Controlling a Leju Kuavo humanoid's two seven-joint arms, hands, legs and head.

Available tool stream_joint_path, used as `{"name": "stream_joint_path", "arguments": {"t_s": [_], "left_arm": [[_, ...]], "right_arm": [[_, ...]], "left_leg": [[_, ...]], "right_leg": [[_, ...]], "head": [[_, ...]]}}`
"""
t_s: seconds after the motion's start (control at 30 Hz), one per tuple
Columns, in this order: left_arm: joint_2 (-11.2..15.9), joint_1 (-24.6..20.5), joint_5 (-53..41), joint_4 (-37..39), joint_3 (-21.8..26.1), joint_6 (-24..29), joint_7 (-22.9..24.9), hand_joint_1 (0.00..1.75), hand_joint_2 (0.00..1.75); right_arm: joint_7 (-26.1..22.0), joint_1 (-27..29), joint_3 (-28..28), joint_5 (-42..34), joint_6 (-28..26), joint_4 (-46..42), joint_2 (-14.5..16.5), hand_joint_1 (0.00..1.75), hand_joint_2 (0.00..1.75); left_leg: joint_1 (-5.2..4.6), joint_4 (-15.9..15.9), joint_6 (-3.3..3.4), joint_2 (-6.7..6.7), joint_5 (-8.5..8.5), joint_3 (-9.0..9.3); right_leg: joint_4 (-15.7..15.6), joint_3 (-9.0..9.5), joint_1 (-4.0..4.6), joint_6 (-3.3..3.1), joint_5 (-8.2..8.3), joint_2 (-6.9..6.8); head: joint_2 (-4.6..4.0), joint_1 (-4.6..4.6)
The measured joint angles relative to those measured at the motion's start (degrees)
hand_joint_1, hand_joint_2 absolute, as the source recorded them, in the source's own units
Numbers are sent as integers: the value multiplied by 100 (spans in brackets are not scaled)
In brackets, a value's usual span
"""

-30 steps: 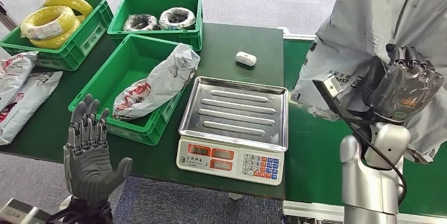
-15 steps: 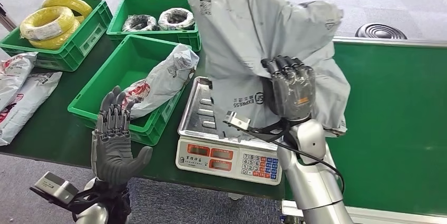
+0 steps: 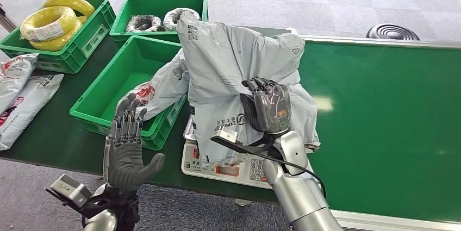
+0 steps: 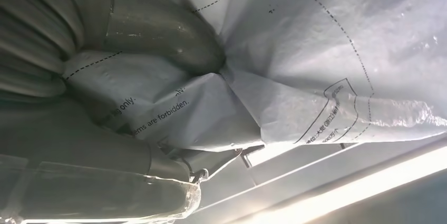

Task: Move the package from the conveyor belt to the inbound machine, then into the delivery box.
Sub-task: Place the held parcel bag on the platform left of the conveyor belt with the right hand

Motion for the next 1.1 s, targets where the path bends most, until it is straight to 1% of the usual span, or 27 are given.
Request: {"name": "stream_joint_path", "arguments": {"t_s": [0.17,0.2,0.3,0.33,0.43,0.57,0.67,0.77,0.83,0.97,1.03,1.1], "left_arm": [[22,0,0,25,-21,0,0,0,175],[25,0,0,29,-22,0,0,0,175],[31,-5,4,39,-23,4,0,0,175],[32,-7,9,43,-23,7,0,0,175],[35,-11,17,47,-24,15,0,0,175],[35,-10,22,47,-24,8,0,0,175],[35,-10,24,47,-24,-3,0,0,175],[35,-8,24,46,-24,-7,0,0,175],[35,-3,21,45,-25,-4,0,0,175],[36,2,10,46,-45,33,0,0,175],[38,0,1,46,-63,62,0,0,175],[41,-3,-12,45,-75,69,-1,0,175]], "right_arm": [[-13,3,-4,-2,-4,93,1,175,175],[-13,3,-4,-3,-4,108,1,151,175],[10,3,-9,-70,-3,161,9,21,175],[32,6,-14,-107,-1,188,13,0,175],[85,42,-57,-115,-3,267,28,0,175],[125,162,-258,164,-10,210,70,0,175],[125,258,-513,274,-14,-58,99,0,175],[19,329,-780,144,-15,-417,114,0,175],[-312,407,-981,-304,-15,-757,148,0,175],[-1310,662,-1332,-1929,-16,-1783,263,0,175],[-1550,835,-1379,-2448,-15,-2440,279,0,175],[-1620,1009,-1379,-2665,-15,-3059,286,0,175]], "left_leg": [[1,0,0,1,0,0],[1,0,0,1,0,0],[1,0,0,1,0,0],[1,0,0,1,0,0],[0,0,0,0,0,0],[0,0,0,0,0,0],[0,0,0,0,0,0],[0,0,0,0,0,0],[0,0,0,-1,0,0],[0,1,0,-1,0,0],[0,1,-2,2,-3,0],[0,0,-4,4,-4,1]], "right_leg": [[1,-1,1,0,0,0],[1,-1,1,0,0,0],[0,0,1,0,0,0],[0,0,1,0,0,0],[0,0,1,0,0,0],[0,-1,1,0,0,0],[0,-1,1,0,0,0],[0,-1,1,0,0,0],[0,-1,1,0,0,0],[0,-2,1,0,0,-1],[0,-2,0,0,0,1],[-1,-3,0,0,-1,2]], "head": [[0,-1],[0,-1],[0,0],[0,1],[0,0],[0,1],[0,0],[0,1],[0,1],[0,1],[0,0],[0,0]]}}
